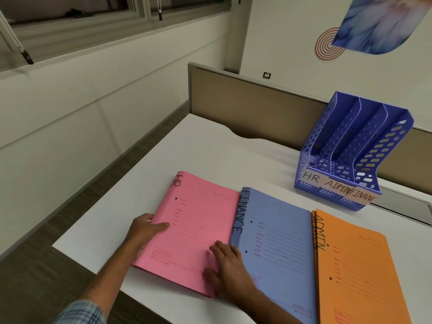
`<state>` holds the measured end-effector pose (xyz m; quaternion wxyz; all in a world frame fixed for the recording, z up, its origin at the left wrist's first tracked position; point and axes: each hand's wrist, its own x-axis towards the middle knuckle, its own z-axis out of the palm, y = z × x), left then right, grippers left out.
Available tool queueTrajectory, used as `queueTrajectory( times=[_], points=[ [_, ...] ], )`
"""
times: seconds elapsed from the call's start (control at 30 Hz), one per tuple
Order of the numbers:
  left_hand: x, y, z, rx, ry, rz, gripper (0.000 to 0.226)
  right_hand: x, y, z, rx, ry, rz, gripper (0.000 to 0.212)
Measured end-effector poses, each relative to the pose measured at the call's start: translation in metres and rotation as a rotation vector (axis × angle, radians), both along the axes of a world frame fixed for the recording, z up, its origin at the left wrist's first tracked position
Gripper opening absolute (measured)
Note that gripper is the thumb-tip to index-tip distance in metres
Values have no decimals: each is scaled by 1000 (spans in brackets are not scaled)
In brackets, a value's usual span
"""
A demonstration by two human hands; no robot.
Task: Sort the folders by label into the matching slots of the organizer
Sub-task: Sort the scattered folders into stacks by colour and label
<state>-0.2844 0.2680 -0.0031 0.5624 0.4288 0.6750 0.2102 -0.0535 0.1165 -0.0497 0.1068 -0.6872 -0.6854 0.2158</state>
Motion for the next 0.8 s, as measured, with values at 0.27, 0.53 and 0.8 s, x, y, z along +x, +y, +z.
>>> queueTrajectory(
  times=[0.27, 0.53, 0.8],
  points=[
    [-17, 2, 11, 53, -155, -77, 37, -3, 0, 19, 50, 277, -258, 61],
    [-46, -13, 32, 233, -282, -80, 51, -2, 18, 44, 29, 730, -622, 63],
    [-54, -17, 56, 359, -395, -85, 49, -5, 41, 50, -106, 963, -717, 63]
  ],
)
